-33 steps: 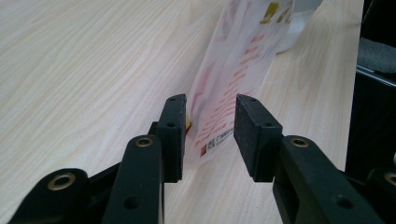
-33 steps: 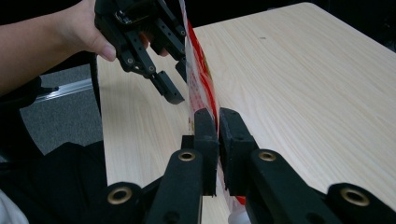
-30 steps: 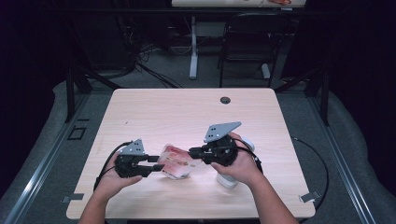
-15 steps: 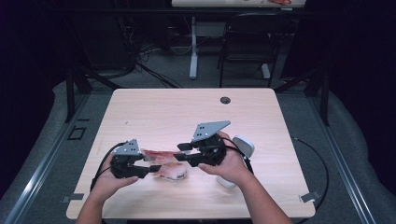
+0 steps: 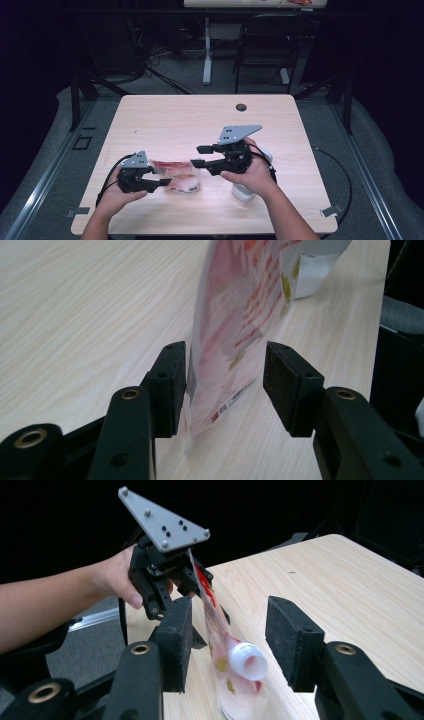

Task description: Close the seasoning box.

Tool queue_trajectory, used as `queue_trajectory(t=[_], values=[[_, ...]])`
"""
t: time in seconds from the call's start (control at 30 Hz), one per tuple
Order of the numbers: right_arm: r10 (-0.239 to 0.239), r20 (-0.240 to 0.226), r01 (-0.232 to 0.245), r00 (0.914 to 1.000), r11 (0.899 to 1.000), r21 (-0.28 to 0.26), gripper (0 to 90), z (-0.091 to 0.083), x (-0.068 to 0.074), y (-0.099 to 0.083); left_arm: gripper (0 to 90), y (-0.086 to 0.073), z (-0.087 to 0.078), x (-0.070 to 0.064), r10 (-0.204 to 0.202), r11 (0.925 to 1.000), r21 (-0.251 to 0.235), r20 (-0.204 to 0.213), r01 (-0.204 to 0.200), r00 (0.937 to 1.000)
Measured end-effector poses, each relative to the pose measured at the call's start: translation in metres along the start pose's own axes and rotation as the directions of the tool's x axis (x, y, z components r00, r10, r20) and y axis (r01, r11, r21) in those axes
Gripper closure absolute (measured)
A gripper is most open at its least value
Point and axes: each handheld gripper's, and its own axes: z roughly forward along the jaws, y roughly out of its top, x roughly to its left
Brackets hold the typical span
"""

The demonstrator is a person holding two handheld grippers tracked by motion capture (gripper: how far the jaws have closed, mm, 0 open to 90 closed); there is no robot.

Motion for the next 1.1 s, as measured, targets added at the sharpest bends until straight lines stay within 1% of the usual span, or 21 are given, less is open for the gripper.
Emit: queue_trajectory(t=[0.1,0.23,0.33,0.43,0.5,0.53,0.57,0.6,0.63,0.67,0.7,0.73,0.8,0.83,0.93,1.0,1.03,1.1], values=[[0.006,0.018,-0.006,0.9998,1.0,-0.011,51.8,-0.009,-0.003,-0.001,52.1,-0.001,-0.002,0.001,-0.004,1.0,-0.002,-0.001,0.004,1.0],[0.015,0.064,-0.013,0.9979,1.0,-0.021,50.5,-0.021,-0.008,-0.004,51.4,-0.002,-0.006,0.001,-0.006,0.9999,-0.008,-0.003,0.006,1.0],[0.028,0.102,-0.025,0.9944,0.999,-0.026,50.8,-0.031,-0.013,-0.008,51.4,-0.002,-0.011,0.002,-0.006,0.9999,-0.015,-0.012,0.006,0.9999],[0.035,0.151,-0.03,0.988,0.999,-0.039,54.0,-0.041,-0.019,-0.012,51.6,-0.003,-0.015,0.003,-0.013,0.9996,-0.025,-0.021,0.012,0.9997],[0.043,0.196,-0.034,0.9796,0.998,-0.05,57.8,-0.048,-0.024,-0.015,51.7,-0.005,-0.017,0.004,-0.019,0.9995,-0.026,-0.026,0.018,0.9995],[0.063,0.221,-0.05,0.9733,0.997,-0.064,62.4,-0.056,-0.03,-0.018,51.8,-0.005,-0.018,0.005,-0.018,0.9995,-0.026,-0.027,0.018,0.9995],[0.063,0.221,-0.05,0.9733,0.997,-0.064,62.4,-0.056,-0.03,-0.018,51.8,-0.006,-0.019,0.005,-0.019,0.9995,-0.026,-0.029,0.018,0.9994],[0.074,0.235,-0.06,0.9692,0.996,-0.067,64.7,-0.06,-0.032,-0.02,51.8,-0.006,-0.02,0.005,-0.02,0.9993,-0.032,-0.03,0.019,0.9993],[0.076,0.26,-0.062,0.9626,0.996,-0.064,67.5,-0.064,-0.035,-0.022,51.8,-0.006,-0.021,0.006,-0.02,0.9995,-0.026,-0.031,0.019,0.9993],[0.082,0.282,-0.067,0.9558,0.996,-0.061,68.9,-0.068,-0.038,-0.024,51.8,-0.007,-0.021,0.006,-0.024,0.9992,-0.033,-0.032,0.023,0.9992],[0.092,0.296,-0.077,0.9507,0.995,-0.062,71.9,-0.072,-0.041,-0.026,51.8,-0.007,-0.022,0.006,-0.023,0.9993,-0.032,-0.035,0.022,0.9991],[0.109,0.312,-0.092,0.9438,0.993,-0.07,75.0,-0.075,-0.043,-0.029,51.8,-0.007,-0.022,0.006,-0.026,0.9992,-0.032,-0.037,0.025,0.999],[0.125,0.349,-0.106,0.9286,0.992,-0.072,79.5,-0.082,-0.048,-0.033,51.8,-0.007,-0.022,0.006,-0.026,0.9992,-0.032,-0.037,0.025,0.999],[0.136,0.361,-0.115,0.9225,0.99,-0.079,82.0,-0.085,-0.051,-0.036,51.8,-0.007,-0.022,0.006,-0.025,0.9992,-0.03,-0.038,0.024,0.999],[0.15,0.406,-0.134,0.9013,0.989,-0.068,88.5,-0.094,-0.057,-0.046,51.8,-0.007,-0.021,0.006,-0.024,0.9994,-0.025,-0.038,0.023,0.999],[0.168,0.43,-0.153,0.887,0.986,-0.068,90.0,-0.1,-0.06,-0.053,51.8,-0.007,-0.021,0.006,-0.023,0.9995,-0.022,-0.039,0.022,0.999],[0.179,0.435,-0.162,0.8824,0.984,-0.075,90.0,-0.102,-0.062,-0.057,51.8,-0.007,-0.021,0.006,-0.023,0.9995,-0.021,-0.04,0.022,0.999],[0.195,0.444,-0.183,0.8745,0.981,-0.072,90.0,-0.107,-0.065,-0.065,51.7,-0.007,-0.021,0.006,-0.023,0.9995,-0.021,-0.041,0.023,0.9989]])
